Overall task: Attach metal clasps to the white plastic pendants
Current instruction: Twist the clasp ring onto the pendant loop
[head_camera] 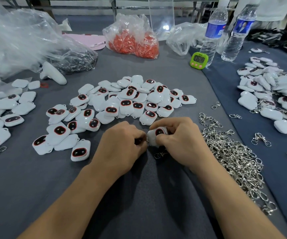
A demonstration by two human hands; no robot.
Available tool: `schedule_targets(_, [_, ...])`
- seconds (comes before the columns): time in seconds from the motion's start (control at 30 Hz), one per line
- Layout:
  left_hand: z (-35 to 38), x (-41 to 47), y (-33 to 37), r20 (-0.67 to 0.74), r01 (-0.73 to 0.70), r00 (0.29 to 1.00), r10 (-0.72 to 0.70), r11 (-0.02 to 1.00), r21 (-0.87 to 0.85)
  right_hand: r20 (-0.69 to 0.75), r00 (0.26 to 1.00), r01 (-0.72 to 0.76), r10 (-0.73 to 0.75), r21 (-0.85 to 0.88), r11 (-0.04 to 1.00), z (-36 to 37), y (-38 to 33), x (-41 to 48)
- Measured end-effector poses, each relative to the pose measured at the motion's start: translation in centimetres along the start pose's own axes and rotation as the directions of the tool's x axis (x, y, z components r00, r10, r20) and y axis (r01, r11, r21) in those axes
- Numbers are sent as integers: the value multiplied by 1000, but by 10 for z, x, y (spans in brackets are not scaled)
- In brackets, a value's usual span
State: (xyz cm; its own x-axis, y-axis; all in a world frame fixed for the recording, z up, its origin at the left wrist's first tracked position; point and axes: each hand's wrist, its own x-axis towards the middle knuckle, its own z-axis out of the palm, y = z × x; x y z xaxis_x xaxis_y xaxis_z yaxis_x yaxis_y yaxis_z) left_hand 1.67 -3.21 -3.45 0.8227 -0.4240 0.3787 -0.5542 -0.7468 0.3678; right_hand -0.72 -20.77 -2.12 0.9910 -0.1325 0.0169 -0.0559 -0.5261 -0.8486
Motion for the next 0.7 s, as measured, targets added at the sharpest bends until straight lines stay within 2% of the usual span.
schedule_targets(0.13, [-3, -1, 2, -75, -66, 994, 76, 990, 127, 14, 1000, -10, 9, 60, 998, 6, 0, -2])
schedule_targets(0.23, [-6, 0, 5, -131, -60, 988, 80, 987, 150, 13, 993, -116, 117, 278, 954, 7, -1, -1])
schedule_targets(0.3, [-7, 1, 6, -166, -38, 985, 45, 998, 45, 53, 984, -178, 173, 432, 884, 4, -3, 1])
schedule_targets(0.37, [-8, 2, 5, -162, 38, 985, -64, 987, -155, 92, 973, -227, 210, 519, 824, 0, -4, 2])
schedule_targets(0.43, [-9, 3, 5, -87, 169, 972, -219, 905, -392, 136, 962, -270, 235, 583, 767, -5, -5, 4])
schedule_targets(0.5, [-9, 5, 4, 4, 249, 956, -293, 805, -538, 182, 952, -304, 245, 635, 710, -9, -5, 4])
schedule_targets(0.7, [-11, 8, 6, 178, 353, 924, -340, 575, -738, 277, 937, -350, 213, 712, 609, -11, -6, 1])
